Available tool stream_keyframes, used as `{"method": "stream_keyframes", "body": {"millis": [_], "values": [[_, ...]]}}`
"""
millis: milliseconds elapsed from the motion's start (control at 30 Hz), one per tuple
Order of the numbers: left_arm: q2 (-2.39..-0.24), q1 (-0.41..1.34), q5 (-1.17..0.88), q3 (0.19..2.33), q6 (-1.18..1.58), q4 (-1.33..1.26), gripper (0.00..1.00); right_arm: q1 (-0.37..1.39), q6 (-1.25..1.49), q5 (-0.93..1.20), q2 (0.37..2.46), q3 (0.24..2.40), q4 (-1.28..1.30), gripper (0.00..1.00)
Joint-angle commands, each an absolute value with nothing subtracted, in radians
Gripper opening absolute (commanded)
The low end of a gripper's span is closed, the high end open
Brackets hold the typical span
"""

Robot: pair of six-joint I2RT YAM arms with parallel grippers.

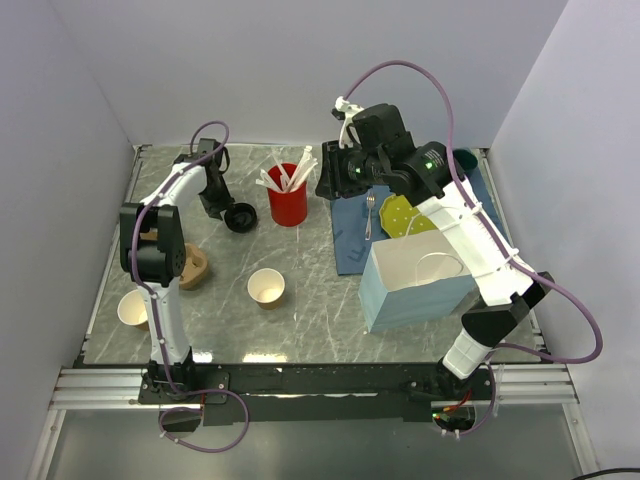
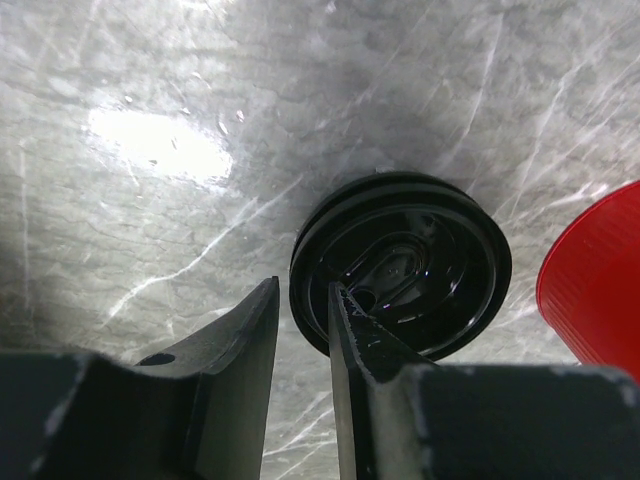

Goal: Pack the takeout coffee

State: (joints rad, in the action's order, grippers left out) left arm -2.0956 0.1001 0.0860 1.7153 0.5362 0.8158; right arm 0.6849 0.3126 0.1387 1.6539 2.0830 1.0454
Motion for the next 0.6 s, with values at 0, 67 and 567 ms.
{"method": "stream_keyframes", "body": {"millis": [0,67,567], "values": [[-2.109,0.1,0.067,1.718,0.528,0.79,0.31,0.69,0.299,0.124,1.658,2.135,1.046,0.45],[-2.112,0.098,0.068,1.715,0.528,0.795,0.3,0.69,0.301,0.124,1.658,2.138,1.045,0.45],[-2.128,0.098,0.095,1.721,0.531,0.799,0.26,0.69,0.301,0.121,1.655,2.126,1.042,0.45]]}}
